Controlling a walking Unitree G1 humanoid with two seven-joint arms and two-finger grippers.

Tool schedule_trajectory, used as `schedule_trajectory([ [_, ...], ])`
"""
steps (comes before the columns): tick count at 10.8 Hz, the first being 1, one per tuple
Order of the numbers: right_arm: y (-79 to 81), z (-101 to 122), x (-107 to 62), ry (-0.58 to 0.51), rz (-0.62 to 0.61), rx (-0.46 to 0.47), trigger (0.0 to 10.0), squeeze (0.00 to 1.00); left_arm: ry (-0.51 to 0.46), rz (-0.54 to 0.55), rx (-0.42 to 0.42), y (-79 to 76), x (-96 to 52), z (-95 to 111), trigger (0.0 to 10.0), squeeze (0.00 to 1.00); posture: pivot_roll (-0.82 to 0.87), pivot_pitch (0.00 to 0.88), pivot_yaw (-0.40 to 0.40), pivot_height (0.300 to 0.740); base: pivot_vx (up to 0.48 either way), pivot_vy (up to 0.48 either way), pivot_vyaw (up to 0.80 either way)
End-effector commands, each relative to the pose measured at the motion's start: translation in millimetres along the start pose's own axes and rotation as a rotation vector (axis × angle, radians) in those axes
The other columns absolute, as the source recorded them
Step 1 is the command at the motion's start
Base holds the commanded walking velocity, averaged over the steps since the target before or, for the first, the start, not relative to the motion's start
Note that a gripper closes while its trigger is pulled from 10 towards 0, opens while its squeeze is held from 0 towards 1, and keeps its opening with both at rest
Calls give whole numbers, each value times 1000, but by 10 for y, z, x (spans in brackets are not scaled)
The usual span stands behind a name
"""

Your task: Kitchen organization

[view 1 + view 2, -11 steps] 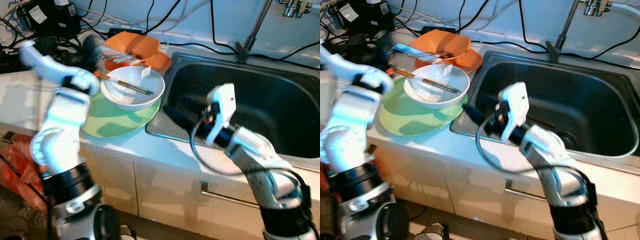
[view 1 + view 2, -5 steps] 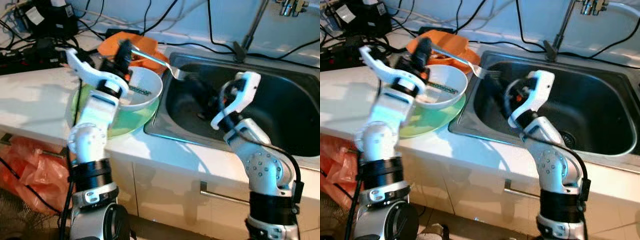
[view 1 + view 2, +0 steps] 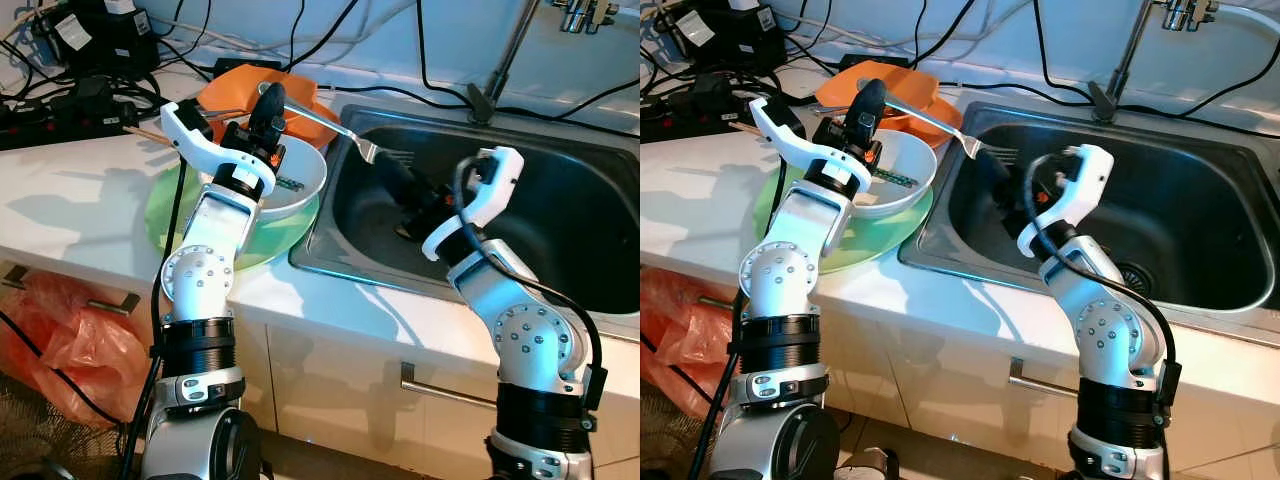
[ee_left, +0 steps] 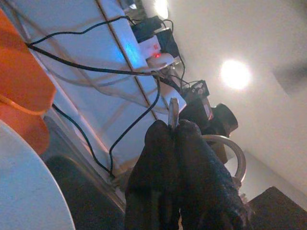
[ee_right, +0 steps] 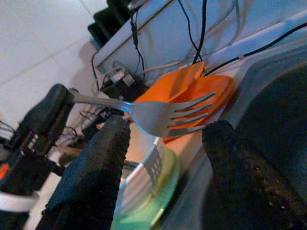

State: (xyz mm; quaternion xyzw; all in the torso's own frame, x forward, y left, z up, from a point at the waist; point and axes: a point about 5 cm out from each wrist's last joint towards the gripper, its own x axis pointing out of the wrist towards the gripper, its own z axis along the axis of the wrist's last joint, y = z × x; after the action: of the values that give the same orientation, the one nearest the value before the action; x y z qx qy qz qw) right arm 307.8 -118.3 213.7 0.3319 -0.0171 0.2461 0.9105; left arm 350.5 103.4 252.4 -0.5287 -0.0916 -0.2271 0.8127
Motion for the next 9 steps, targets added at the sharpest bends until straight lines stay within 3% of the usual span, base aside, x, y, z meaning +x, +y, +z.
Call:
schedule_trajectory([
  [1,54,83,20,-29,11,6,627,0,43,-82,-119,-280,121,-353,0,0,15,58,2,740,0,0,0],
  [2,66,98,35,-42,8,28,0,0,43,-80,-123,-276,115,-381,0,0,16,59,-1,740,0,0,0],
  [7,34,143,92,-95,-49,126,0,0,45,-58,-184,-260,75,-453,0,0,16,58,-4,740,0,0,0],
  [8,18,135,105,-93,-60,145,2471,0,47,-58,-185,-262,70,-466,0,0,18,56,-7,740,0,0,0],
  [9,2,106,126,-85,-75,174,10000,0,47,-61,-184,-268,69,-473,0,0,19,57,-10,740,0,0,0],
])
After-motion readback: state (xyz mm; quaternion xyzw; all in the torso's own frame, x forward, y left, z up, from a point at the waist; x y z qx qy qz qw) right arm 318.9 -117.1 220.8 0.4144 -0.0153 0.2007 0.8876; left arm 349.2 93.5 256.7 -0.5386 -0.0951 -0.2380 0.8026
